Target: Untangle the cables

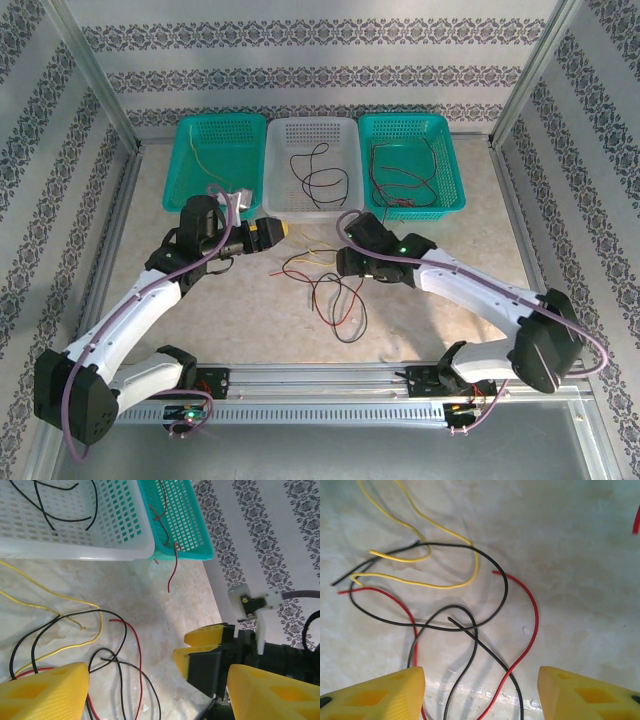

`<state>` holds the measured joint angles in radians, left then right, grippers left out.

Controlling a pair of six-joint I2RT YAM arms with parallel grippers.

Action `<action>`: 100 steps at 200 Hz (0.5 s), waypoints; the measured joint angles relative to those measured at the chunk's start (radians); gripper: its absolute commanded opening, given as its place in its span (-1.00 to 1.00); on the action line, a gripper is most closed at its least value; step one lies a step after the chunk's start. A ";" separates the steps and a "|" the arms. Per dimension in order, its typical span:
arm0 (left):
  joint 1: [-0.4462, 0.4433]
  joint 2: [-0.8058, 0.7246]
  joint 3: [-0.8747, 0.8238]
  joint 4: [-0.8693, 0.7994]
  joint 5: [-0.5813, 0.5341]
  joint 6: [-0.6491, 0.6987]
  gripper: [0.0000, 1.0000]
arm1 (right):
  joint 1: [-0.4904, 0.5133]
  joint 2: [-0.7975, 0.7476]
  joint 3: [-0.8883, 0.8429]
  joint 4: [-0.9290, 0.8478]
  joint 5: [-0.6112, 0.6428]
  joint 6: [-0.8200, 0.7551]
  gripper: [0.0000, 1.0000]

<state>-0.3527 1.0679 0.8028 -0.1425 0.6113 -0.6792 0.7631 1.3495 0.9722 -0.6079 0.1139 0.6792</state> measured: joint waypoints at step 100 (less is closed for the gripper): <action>-0.001 0.010 -0.008 -0.058 -0.048 0.023 0.35 | 0.034 0.193 -0.048 -0.070 -0.007 0.245 -0.26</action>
<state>-0.3538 1.0782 0.7944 -0.2008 0.5632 -0.6563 0.7975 1.5425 0.9245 -0.6777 0.1066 0.9241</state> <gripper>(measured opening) 0.676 0.378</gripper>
